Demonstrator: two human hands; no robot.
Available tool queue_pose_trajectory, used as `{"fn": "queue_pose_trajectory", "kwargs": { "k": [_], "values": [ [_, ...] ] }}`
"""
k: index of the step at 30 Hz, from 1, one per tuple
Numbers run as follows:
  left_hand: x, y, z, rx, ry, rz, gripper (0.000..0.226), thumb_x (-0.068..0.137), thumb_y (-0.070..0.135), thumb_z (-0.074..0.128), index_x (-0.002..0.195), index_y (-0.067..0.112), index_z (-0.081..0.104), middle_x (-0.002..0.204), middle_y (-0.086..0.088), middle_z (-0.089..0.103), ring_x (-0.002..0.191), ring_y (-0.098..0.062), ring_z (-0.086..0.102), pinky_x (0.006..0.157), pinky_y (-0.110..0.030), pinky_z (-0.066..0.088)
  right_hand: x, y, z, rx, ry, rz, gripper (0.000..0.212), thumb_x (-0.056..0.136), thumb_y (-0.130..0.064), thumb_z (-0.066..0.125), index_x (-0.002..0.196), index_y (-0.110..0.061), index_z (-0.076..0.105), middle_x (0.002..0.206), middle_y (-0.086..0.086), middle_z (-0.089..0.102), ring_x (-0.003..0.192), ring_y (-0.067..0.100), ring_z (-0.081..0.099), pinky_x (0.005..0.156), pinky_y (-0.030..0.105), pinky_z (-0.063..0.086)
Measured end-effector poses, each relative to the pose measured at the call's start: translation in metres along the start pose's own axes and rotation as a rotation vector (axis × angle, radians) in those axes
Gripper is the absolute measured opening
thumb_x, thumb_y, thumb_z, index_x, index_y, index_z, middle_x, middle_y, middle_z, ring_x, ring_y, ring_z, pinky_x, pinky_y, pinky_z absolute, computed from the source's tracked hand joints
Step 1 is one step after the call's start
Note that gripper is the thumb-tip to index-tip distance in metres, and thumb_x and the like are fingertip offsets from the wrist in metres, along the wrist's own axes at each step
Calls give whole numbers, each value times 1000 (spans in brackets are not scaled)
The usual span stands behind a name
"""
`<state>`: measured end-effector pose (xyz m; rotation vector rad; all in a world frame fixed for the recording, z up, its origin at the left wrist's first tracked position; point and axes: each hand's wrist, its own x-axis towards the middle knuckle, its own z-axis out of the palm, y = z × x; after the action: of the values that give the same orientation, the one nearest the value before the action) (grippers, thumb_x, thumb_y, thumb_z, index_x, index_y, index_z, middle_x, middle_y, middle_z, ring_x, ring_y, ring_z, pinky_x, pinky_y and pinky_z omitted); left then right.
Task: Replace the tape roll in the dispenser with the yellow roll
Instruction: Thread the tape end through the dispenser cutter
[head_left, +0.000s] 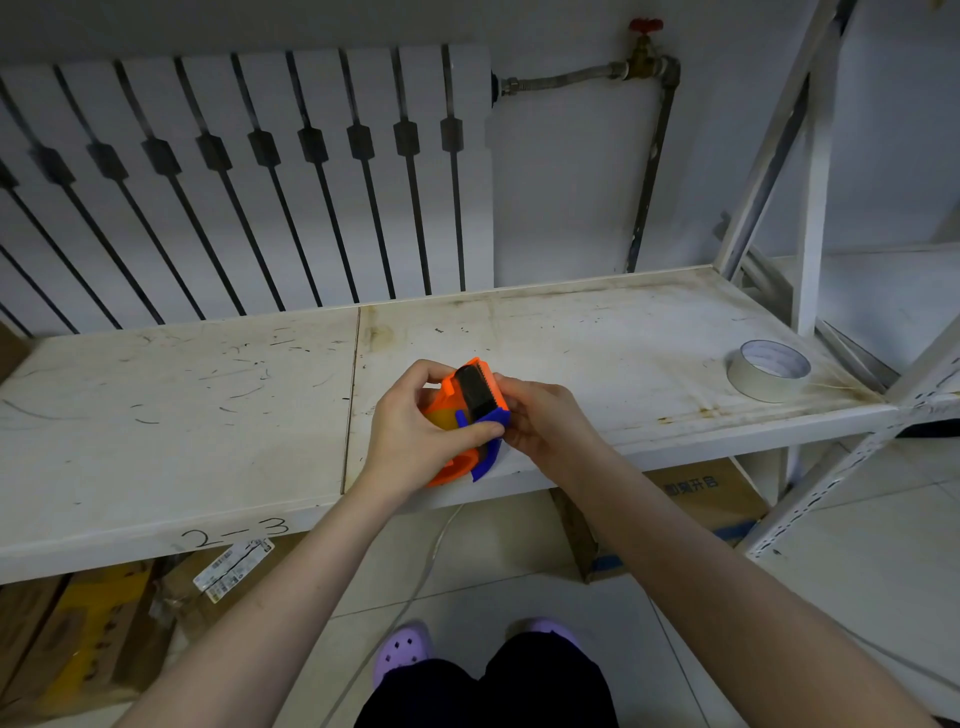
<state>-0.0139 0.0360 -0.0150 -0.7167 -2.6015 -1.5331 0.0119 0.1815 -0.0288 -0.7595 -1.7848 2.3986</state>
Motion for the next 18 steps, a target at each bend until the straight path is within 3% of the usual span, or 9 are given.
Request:
{"fn": "queue_pose_trajectory", "kwargs": {
  "k": [6,12,15,18],
  "values": [
    [1,4,2,-68,19,-5,58,60,36,85,108,25,54,105,7,62,92,-12,59,69,-15,45,2,-6,5,-141,51,-9,38,85,-30,64,106,2,64,107,23,68,105,35,64,92,47,54],
    [5,9,1,-161,33,-19,57,60,32,87,107,24,55,105,7,64,94,-16,61,74,-23,51,3,-10,1,-148,34,-18,38,86,-34,63,104,-1,65,98,17,67,98,29,63,91,43,53],
    [4,11,-1,-223,38,-30,54,59,26,88,103,22,57,98,7,68,88,-13,66,74,-28,55,3,-10,2,-148,17,1,36,85,-39,64,102,-8,65,109,15,67,106,31,62,96,50,50],
    [5,14,-5,-297,35,-36,47,60,18,88,95,23,59,89,10,68,75,-1,66,65,-21,55,3,-8,-1,-192,5,13,27,84,-41,64,96,-17,62,114,9,64,111,26,58,94,42,50]
  ]
}}
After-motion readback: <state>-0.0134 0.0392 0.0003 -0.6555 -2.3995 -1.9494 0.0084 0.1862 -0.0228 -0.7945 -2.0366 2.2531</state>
